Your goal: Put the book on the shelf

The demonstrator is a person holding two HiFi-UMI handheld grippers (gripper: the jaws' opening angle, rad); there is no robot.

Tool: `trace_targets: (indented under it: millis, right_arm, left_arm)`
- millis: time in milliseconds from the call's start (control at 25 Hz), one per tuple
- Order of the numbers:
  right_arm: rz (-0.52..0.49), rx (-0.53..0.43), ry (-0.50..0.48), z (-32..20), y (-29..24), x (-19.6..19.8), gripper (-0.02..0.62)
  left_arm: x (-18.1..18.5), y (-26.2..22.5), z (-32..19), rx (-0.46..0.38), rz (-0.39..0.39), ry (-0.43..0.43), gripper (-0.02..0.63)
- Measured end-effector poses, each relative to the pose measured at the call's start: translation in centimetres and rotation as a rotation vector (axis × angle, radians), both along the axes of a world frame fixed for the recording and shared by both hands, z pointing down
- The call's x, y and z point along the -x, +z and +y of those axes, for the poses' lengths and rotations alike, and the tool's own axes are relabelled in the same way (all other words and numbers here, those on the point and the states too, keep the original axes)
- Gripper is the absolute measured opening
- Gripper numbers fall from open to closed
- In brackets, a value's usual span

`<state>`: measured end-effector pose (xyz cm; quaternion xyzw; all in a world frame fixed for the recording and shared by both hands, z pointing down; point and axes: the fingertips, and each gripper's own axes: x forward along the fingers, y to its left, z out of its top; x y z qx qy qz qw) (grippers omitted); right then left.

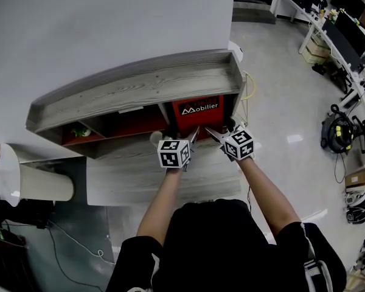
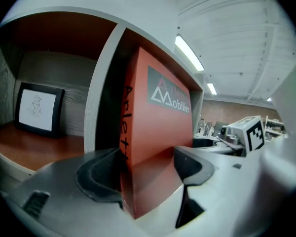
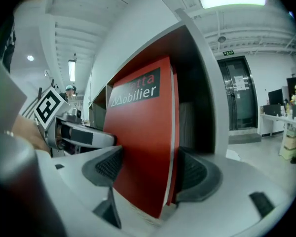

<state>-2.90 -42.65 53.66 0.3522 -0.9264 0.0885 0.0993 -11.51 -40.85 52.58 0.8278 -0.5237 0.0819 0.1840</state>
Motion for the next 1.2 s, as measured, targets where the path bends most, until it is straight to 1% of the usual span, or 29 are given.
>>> trace_targets:
  millis: [120, 320, 720, 880, 920, 960, 1000, 1080, 1200]
  right_arm:
    - [0.045, -0.027, 0.029, -0.3, 0.5, -0.1, 0.333]
    - [0.043, -0.038, 0.059, -0.4, 1.2, -0.2, 0.331]
    - [0.046, -0.046, 0.083, -0.8, 1.1, -0.2, 0.329]
    - [0.045, -0.040, 0.082, -0.8, 1.1, -0.2, 0.333]
    - [0.043, -0.038, 0.090, -0.8, 1.2, -0.3, 0.330]
    - [0.040, -0.038, 0.104, -1.0, 1.2, -0.4, 0.313]
    - [0.036, -0.038, 0.122, -1.1, 1.2, -0.5, 0.281]
    - [0.024, -0.038, 0.149, -1.4, 1.2, -0.8, 0.252]
    - [0.012, -0.037, 0.162, -1.6, 1.2, -0.8, 0.252]
  left_arm:
    - [0.0, 0.0, -0.4, 0.012, -0.022, -0.024, 0.333]
    - [-0.3, 0.2, -0.7, 0.015, -0.046, -0.024, 0.333]
    - [-0.4, 0.3, -1.1, -0.021, -0.040, -0.045, 0.333]
    - [-0.1, 0.2, -0.6, -0.026, -0.009, -0.035, 0.333]
    - [0.1, 0.2, -0.5, -0.024, -0.002, -0.036, 0.333]
    - [0.3, 0.1, -0.4, -0.022, 0.003, -0.037, 0.331]
    - [0.3, 0.1, -0.3, -0.022, 0.005, -0.035, 0.331]
    - [0.2, 0.0, -0.2, -0.024, 0.006, -0.026, 0.331]
    - [0.1, 0.0, -0.4, -0.022, 0.000, -0.023, 0.331]
